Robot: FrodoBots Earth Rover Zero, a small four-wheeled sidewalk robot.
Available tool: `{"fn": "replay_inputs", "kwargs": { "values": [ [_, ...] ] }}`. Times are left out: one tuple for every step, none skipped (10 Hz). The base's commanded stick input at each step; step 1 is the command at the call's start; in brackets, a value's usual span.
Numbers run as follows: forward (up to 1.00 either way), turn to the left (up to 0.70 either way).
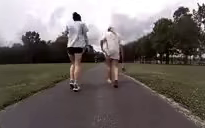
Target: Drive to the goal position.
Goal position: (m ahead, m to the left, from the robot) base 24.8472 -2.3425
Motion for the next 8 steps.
{"fn": "replay_inputs", "kwargs": {
  "values": [
    [0.70, 0.00],
    [0.70, 0.00],
    [0.70, 0.00],
    [0.70, 0.00],
    [0.70, 0.00],
    [0.70, 0.00],
    [0.70, 0.00],
    [0.70, 0.00]
  ]
}}
